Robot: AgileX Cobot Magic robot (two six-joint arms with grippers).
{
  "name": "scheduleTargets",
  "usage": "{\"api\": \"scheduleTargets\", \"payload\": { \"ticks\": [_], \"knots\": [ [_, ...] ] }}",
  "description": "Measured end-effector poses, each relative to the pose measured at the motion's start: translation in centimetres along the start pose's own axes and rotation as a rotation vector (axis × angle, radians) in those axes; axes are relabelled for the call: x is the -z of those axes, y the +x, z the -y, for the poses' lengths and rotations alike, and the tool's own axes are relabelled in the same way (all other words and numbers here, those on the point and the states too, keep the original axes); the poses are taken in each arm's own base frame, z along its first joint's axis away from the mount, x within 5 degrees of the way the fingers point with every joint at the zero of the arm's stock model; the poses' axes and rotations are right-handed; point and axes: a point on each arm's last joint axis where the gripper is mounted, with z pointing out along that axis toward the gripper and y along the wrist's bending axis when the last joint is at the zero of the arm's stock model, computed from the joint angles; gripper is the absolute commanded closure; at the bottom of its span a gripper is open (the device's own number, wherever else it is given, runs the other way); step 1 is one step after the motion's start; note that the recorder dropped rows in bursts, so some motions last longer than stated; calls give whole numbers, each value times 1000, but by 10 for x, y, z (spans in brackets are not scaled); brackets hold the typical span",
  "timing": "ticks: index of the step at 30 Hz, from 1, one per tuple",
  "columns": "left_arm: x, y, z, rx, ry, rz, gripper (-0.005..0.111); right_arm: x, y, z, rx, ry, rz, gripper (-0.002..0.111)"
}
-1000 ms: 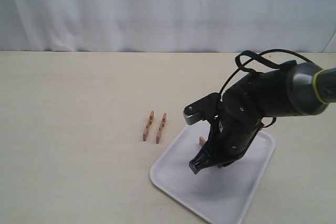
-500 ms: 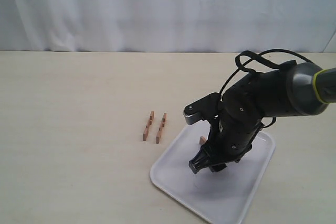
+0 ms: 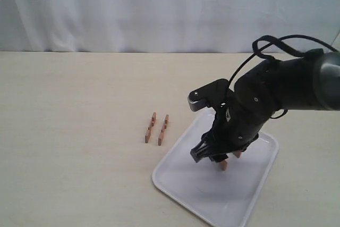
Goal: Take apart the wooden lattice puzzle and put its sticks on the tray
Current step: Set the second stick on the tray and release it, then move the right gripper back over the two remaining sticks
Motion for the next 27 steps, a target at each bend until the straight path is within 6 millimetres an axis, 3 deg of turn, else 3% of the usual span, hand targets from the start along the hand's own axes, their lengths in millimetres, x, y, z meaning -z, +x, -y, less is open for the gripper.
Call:
{"api": "scheduleTargets", "payload": {
  "ticks": [4,15,22,27],
  "knots": [
    [0,0,0,0,0,0,107,18,-4,1,-24,-17,74,54],
    [0,0,0,0,0,0,107,23,-23,-8,-187,-145,270,54],
    [0,0,0,0,0,0,107,26,-28,-8,-194,-151,311,54],
    [0,0,0,0,0,0,107,42,-43,-6,-193,-151,304,54]
  ]
}}
